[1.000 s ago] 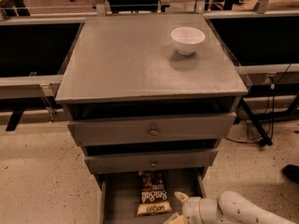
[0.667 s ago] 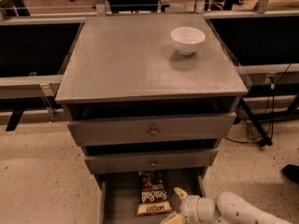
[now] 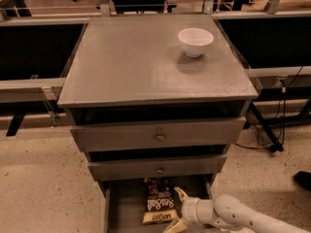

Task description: Pick brown chip bag from bottom drawer and place on counter

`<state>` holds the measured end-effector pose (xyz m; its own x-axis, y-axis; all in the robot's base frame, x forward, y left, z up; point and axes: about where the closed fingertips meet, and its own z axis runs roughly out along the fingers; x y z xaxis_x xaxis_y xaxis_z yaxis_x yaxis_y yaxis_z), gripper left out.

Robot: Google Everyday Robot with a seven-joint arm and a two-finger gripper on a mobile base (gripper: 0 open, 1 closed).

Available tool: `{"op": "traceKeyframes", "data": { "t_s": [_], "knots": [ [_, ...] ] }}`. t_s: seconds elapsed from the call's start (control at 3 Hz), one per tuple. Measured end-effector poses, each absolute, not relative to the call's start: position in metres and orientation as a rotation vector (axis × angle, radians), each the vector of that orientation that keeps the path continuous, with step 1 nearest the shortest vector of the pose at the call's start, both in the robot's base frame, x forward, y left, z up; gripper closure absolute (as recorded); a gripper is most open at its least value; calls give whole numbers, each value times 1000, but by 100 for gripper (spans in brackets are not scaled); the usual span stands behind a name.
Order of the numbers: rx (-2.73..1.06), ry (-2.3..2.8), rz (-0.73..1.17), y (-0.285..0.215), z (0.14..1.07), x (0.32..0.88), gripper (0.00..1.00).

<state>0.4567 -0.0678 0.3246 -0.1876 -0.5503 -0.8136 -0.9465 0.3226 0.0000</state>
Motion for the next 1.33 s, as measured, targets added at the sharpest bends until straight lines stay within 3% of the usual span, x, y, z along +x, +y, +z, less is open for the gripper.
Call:
{"op": "traceKeyframes", "data": {
  "t_s": [1.33],
  "knots": [
    [-1431, 1867, 576, -65, 287, 483, 0]
  ]
}}
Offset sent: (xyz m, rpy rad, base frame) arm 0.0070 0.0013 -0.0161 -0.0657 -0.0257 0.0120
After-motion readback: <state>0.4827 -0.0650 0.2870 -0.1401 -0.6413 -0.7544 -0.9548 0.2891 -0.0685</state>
